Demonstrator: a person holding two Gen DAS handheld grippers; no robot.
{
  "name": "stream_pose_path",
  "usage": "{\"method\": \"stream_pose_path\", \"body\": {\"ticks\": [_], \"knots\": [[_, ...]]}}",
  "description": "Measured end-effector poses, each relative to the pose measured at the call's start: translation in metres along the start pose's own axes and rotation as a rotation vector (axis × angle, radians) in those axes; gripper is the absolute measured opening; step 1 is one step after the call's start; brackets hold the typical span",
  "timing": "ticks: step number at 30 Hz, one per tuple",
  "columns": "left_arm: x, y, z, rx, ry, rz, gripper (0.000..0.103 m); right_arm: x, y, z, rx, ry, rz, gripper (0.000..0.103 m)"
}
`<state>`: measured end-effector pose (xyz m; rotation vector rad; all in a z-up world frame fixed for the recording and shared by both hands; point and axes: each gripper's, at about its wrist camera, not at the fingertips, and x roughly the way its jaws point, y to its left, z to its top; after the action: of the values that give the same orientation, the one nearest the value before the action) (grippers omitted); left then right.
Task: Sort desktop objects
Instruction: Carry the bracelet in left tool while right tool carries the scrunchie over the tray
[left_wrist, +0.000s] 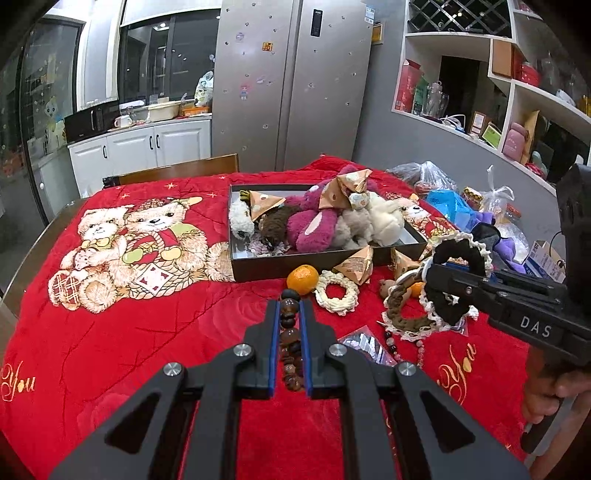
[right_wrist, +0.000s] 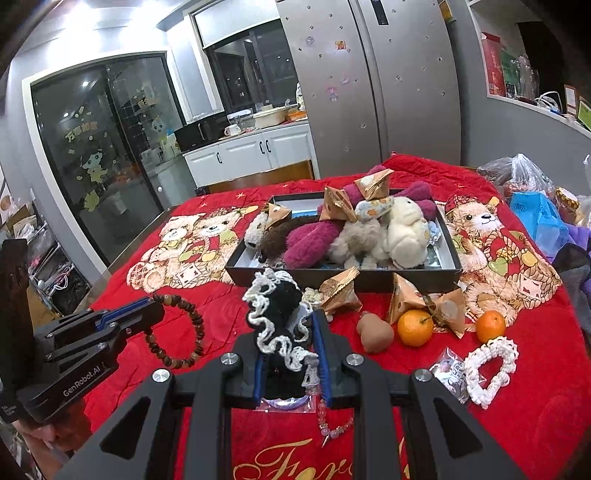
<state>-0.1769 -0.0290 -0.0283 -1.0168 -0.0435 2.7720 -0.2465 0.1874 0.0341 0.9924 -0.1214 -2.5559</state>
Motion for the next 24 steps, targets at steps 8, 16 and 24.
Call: {"method": "stream_pose_path", "body": {"ticks": [8,16,24], "knots": [[0.003,-0.002,0.0,0.001,0.02,-0.005,0.01,-0.003,-0.003,-0.002,0.014,0.003,0.005,0.022],[0.016,-0.005,0.01,0.016,0.036,-0.009,0.01,0.001,-0.011,0.003,0.027,0.011,-0.001,0.022],[0.033,-0.012,0.032,0.056,0.045,-0.021,0.01,0.008,-0.026,0.019,0.015,0.0,-0.104,0.022]]}}
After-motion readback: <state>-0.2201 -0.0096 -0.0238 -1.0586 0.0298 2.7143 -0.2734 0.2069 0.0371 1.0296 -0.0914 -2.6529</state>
